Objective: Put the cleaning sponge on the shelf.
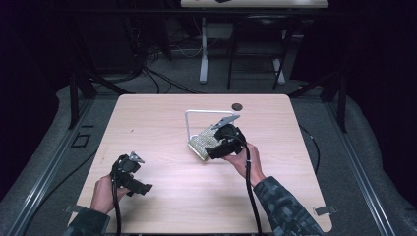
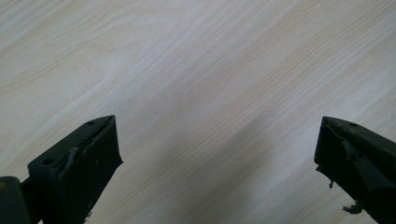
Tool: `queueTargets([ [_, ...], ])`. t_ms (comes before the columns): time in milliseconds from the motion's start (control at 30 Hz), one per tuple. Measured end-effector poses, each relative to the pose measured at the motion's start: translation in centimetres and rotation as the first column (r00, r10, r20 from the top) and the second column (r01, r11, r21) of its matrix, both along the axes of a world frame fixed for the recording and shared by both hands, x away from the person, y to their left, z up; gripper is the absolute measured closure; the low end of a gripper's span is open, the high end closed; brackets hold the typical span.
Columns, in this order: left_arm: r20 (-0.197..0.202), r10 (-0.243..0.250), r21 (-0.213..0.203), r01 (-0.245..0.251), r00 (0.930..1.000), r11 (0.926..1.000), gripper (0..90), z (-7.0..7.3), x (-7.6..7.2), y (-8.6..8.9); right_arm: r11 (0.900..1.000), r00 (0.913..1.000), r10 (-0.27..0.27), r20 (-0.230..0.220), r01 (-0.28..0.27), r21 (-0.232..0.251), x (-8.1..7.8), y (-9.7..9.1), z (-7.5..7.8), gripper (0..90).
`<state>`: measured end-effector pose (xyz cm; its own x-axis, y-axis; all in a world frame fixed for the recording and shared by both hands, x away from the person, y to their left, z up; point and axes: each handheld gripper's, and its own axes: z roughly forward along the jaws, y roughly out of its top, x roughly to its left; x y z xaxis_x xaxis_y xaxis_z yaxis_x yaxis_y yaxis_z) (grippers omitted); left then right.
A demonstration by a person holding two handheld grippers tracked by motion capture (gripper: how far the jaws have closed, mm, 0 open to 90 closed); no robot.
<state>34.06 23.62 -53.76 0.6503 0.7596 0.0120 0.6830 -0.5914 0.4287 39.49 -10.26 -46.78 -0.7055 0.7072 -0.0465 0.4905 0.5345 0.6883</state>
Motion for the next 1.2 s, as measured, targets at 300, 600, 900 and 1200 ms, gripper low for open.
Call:
queueTargets([
  [300, -0.001, -0.002, 0.003, 0.002, 1.0000, 1.0000, 0.2, 0.0, 0.0, -0.1, 0.9999, 0.9999, -0.012, -0.009, 0.012, 0.005, -1.7, -2.7, 0.4, 13.8],
  [600, 0.000, 0.001, 0.002, -0.001, 1.0000, 1.0000, 0.2, -0.1, 0.0, -0.1, 0.9986, 0.9985, -0.051, -0.020, 0.050, -0.015, -3.3, -6.4, -0.5, 10.9],
  [900, 0.008, -0.013, 0.005, 0.013, 0.9999, 0.9999, 0.3, -0.1, 0.0, -0.2, 0.9942, 0.9929, -0.104, -0.059, 0.102, -0.033, -4.4, -9.4, -2.4, 8.1],
  [1200, 0.014, -0.020, 0.036, 0.020, 0.9997, 0.9992, 0.4, -0.2, 0.2, -0.4, 0.9870, 0.9865, -0.141, -0.083, 0.133, -0.090, -4.8, -11.0, -4.5, 8.1],
])
